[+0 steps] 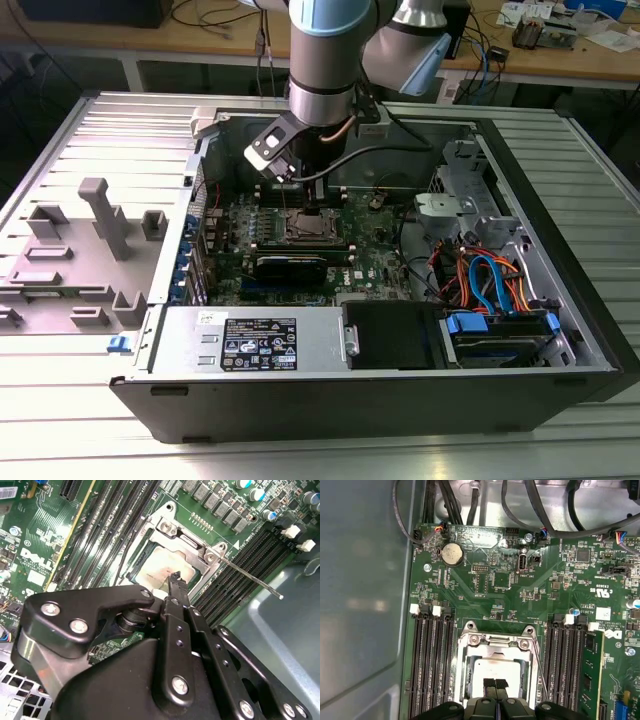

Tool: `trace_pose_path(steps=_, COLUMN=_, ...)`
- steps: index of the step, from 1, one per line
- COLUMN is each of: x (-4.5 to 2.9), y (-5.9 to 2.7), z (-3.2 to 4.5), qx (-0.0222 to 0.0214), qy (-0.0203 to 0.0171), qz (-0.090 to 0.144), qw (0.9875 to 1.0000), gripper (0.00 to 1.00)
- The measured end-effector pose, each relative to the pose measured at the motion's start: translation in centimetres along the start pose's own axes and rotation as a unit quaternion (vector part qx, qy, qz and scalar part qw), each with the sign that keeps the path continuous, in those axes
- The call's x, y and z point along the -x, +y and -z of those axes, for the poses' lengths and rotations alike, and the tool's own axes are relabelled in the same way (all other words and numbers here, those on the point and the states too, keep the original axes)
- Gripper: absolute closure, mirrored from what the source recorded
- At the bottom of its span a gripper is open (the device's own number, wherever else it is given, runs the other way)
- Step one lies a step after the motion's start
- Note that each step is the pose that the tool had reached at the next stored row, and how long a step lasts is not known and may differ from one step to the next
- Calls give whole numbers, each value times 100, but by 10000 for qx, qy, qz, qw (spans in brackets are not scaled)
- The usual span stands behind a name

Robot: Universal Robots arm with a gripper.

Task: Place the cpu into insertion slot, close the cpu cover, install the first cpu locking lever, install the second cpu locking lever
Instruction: 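Install the first cpu locking lever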

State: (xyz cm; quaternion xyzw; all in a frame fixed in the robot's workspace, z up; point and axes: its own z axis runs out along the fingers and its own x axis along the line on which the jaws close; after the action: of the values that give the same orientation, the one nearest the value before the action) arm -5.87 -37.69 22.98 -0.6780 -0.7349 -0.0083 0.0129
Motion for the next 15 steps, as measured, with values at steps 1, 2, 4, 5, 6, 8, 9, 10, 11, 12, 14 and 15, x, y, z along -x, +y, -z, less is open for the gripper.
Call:
trace_pose_path(steps=1, x=0, y=0, z=9, qx=0, qy=-1, qz=0, qw=10000, gripper=89)
trace_pose_path(steps=2, x=0, y=0, z=18, qx=0, qy=-1, qz=0, qw=10000, gripper=89)
trace_pose_path(steps=4, x=-1, y=0, z=48, qx=0, qy=0, qz=0, qw=10000, gripper=89)
trace_pose_path(steps=5, x=-2, y=0, z=65, qx=-1, qy=1, qz=0, qw=10000, gripper=89)
trace_pose_path(steps=6, x=-2, y=0, z=77, qx=-1, qy=2, qz=0, qw=10000, gripper=89)
trace_pose_path(steps=8, x=-3, y=-1, z=101, qx=-1, qy=2, qz=0, qw=10000, gripper=89)
trace_pose_path(steps=9, x=-3, y=-1, z=114, qx=-2, qy=2, qz=0, qw=10000, gripper=89)
trace_pose_path(steps=10, x=-4, y=-1, z=130, qx=-2, qy=2, qz=0, qw=10000, gripper=89)
trace_pose_path(steps=11, x=-4, y=-1, z=139, qx=-3, qy=2, qz=0, qw=10000, gripper=89)
trace_pose_path(steps=12, x=-5, y=-1, z=152, qx=-4, qy=2, qz=0, qw=10000, gripper=89)
trace_pose_path(steps=14, x=-5, y=-1, z=177, qx=-7, qy=2, qz=0, qw=10000, gripper=89)
trace_pose_path(steps=15, x=-6, y=-1, z=194, qx=-7, qy=3, qz=0, qw=10000, gripper=89)
